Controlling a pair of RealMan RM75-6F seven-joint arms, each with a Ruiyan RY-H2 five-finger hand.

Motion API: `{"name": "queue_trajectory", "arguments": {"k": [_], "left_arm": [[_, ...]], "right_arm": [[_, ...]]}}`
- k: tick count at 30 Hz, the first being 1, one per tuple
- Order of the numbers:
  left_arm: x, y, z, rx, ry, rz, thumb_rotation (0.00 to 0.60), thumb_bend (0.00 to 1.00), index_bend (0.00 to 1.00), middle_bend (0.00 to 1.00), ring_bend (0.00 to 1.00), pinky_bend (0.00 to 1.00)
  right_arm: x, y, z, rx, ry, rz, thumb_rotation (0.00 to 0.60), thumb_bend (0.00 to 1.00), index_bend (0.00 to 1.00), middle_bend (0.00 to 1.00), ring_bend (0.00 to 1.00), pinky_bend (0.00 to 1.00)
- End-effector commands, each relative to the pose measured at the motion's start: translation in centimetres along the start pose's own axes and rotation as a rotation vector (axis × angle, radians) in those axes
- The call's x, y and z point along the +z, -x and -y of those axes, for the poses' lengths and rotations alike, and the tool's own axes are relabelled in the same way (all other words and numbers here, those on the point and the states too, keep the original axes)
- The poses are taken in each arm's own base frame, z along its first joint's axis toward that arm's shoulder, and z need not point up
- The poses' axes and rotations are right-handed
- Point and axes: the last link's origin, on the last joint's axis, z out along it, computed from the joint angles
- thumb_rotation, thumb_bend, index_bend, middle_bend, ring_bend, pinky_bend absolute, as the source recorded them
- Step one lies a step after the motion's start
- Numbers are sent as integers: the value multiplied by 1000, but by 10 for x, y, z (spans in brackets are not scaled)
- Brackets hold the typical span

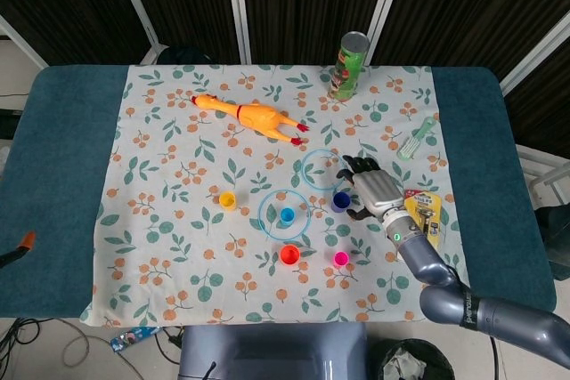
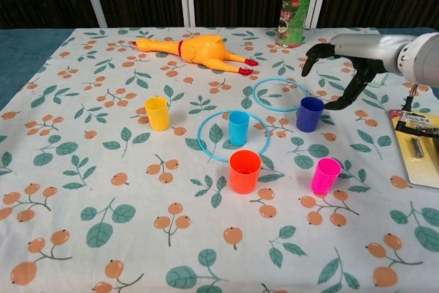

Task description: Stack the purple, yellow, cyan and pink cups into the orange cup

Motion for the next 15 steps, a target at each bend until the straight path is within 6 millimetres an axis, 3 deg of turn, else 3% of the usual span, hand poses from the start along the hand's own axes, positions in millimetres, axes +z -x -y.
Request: {"name": "queue_trajectory", "arguments": {"k": [1, 15], "left_arm": [[1, -1, 1, -1, -6, -3, 600, 220, 27, 0, 0, 0], [1, -1, 1, -1, -10, -2, 600, 220, 27, 0, 0, 0]], "right_arm": [[4, 7, 5, -15, 3, 22, 600, 334, 272, 0, 0, 61], [6, 18, 7, -19, 25, 42, 600, 333, 356, 0, 0, 61]]}}
